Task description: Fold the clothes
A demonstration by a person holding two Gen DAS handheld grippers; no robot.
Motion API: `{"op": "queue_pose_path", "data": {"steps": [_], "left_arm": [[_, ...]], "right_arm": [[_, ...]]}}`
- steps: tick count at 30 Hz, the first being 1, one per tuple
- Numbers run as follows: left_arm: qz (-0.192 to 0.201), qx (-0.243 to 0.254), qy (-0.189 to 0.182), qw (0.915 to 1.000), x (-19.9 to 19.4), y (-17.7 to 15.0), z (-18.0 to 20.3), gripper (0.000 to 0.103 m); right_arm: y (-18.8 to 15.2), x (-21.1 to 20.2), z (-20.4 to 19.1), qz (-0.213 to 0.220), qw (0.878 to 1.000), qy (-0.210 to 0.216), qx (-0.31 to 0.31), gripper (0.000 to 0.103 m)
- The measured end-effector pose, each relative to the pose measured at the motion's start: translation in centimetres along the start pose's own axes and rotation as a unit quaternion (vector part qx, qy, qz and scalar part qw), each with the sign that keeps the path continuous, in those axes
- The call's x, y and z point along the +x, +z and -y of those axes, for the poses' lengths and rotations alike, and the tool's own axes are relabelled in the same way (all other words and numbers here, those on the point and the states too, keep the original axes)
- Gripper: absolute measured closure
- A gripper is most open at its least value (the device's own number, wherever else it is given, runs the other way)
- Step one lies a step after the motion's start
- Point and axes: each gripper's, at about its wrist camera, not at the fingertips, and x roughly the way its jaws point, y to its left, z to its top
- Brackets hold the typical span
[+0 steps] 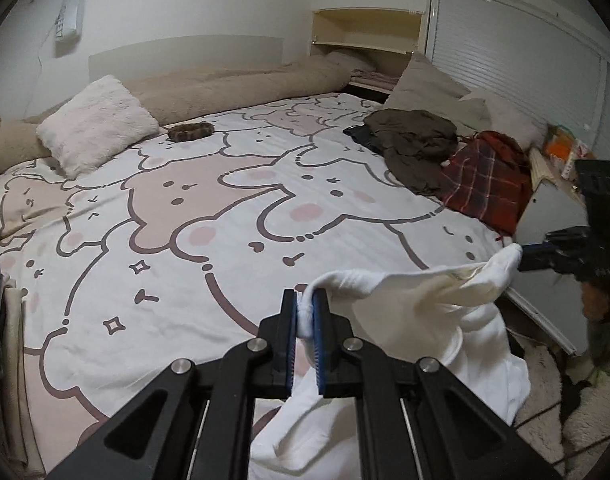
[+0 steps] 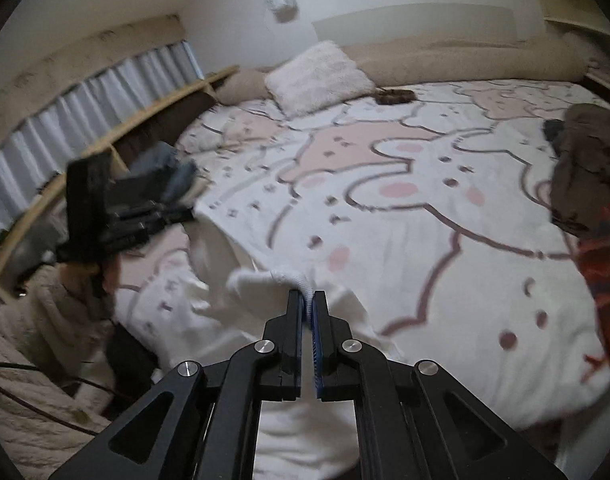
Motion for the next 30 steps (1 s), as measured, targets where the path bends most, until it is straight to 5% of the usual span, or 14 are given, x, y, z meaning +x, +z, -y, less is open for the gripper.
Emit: {"op": "queue_pose_path", "data": {"steps": [2, 3, 5, 11, 15, 20, 23, 27, 30], "left_arm": [[0.003, -0.004, 0.006, 1.0, 0.4, -0.1, 0.1, 0.095], [0.007, -0.007, 0.006, 0.9999, 0.4, -0.1, 0.1, 0.095], [0.019, -0.018, 0.004, 0.9996, -0.1, 0.1, -0.2, 0.095], [0.049, -0.025, 0.003, 0.9985, -2.3, 0.9, 0.1, 0.095], [0.057, -0.018, 0.003, 0.9982, -3.1, 1.1, 0.4, 0.095], [0.066, -0.023, -0.001, 0.9975, -3.6, 0.8, 0.4, 0.095], [0.073, -0.029, 0.0, 0.9969, -3.8, 0.7, 0.2, 0.095], [0.094, -0.041, 0.019, 0.9946, -4.9, 1.2, -0.2, 0.095], [0.127, -0.056, 0.046, 0.9893, -6.5, 2.2, -0.9, 0.095]], "right_arm": [[-0.6, -0.5, -0.4, -0.004, 0.999, -0.043, -0.003, 0.06], [-0.8, -1.0, -0.7, 0.003, 0.998, -0.063, -0.007, 0.025], [-1.0, -1.9, -1.3, 0.015, 0.997, -0.08, -0.016, 0.019], [-1.5, -1.1, -2.4, 0.005, 0.997, 0.013, 0.07, 0.019], [-2.5, 2.8, -3.4, -0.043, 0.988, 0.057, 0.136, 0.021], [-3.5, 6.0, -3.1, -0.072, 0.963, 0.095, 0.241, 0.04], [-3.4, 7.0, -3.0, -0.075, 0.96, 0.077, 0.26, 0.049], [-3.2, 8.3, -2.8, -0.086, 0.96, 0.057, 0.262, 0.092], [-2.2, 7.0, -3.4, -0.072, 0.977, -0.01, 0.201, 0.094]]}}
